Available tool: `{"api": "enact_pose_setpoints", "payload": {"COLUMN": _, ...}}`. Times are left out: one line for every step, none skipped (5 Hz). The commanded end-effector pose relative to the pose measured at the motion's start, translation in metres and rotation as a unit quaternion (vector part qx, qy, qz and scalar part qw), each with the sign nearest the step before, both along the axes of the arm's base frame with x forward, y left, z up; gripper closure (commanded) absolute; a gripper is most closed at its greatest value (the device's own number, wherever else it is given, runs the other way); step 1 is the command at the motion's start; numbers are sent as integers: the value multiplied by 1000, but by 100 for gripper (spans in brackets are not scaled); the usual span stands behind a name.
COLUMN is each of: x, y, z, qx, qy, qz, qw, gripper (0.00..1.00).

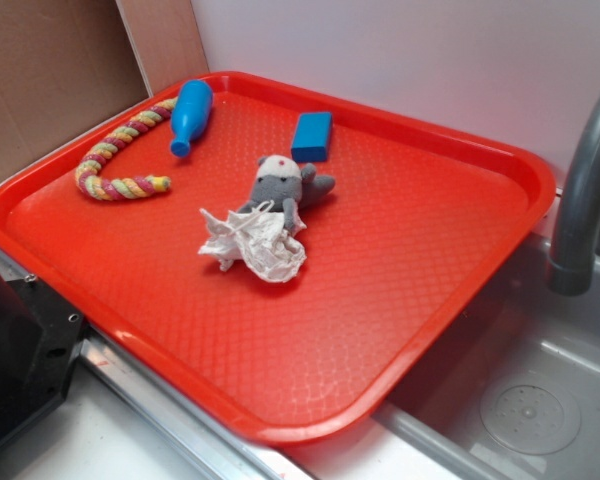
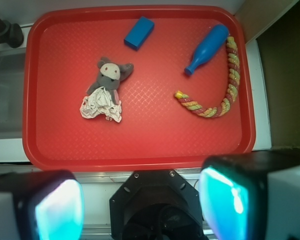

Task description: Grab the blue block.

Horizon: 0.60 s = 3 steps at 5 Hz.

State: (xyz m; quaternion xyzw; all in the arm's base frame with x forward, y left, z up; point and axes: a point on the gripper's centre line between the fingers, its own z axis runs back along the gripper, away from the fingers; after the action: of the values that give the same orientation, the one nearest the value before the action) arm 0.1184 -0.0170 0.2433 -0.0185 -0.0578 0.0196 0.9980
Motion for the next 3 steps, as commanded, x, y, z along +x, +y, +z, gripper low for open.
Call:
{"api": "enact_pose_setpoints", "payload": {"x": 0, "y": 0, "z": 0, "qx": 0, "qy": 0, "qz": 0, "qw": 1000, "gripper": 0}}
{"api": "enact_pose_setpoints", "payload": {"x": 26, "y": 27, "z": -50, "qx": 41, "qy": 97, "qz": 119, "qw": 987, "gripper": 0}}
{"api": "enact_pose_setpoints", "payload": {"x": 59, "y": 34, "z": -98, "qx": 9, "qy": 48, "qz": 167, "qw": 985, "gripper": 0}}
